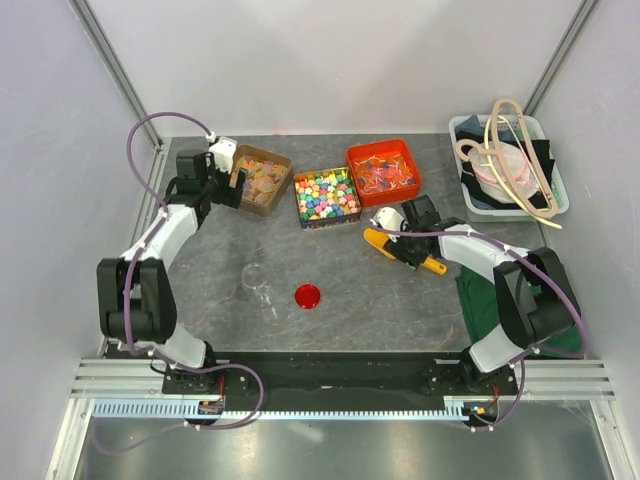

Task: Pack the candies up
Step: Move the spatula to the center of the board, then move the bottle lid to the center of the board.

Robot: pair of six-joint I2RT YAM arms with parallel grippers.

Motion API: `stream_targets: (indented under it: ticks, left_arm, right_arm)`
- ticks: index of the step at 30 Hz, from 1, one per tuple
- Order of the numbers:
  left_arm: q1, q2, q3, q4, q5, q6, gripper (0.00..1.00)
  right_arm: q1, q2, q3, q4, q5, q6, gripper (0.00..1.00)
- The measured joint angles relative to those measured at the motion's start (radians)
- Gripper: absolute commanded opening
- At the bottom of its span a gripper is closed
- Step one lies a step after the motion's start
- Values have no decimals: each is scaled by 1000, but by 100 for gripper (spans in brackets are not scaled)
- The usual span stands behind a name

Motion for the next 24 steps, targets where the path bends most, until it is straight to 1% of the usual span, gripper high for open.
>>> stream_targets:
  ticks: [4,6,10,12,16,20,23,24]
  left_arm:
    - [2,109,48,29,-48,10,96]
    - [2,158,79,36,-68,16,96]
    - [5,179,88,42,-57,25,96]
    - [5,172,83,51,-19,32,97]
    - [6,105,20,44,73,62,98]
    - [5,-17,-93,23,153,101,99]
    - [6,-90,-159,10,200,127,99]
    - [6,-112,-182,6,211,134,99]
  right_arm:
    - [-11,-7,-15,0,-5,-6,68]
    - [-16,-14,-21,0,-10,-7,70]
    - [-24,-40,-28,-1,-21,-10,77]
    - [-29,-63,-32,-1,-26,-13,79]
    - [-36,-127,-41,-6,-40,-20,81]
    - [-35,-186,-34,-40,-88,-27,81]
    - [-20,-198,17,-102,-134,-26,81]
    - [3,-197,49,-127,-139,-24,81]
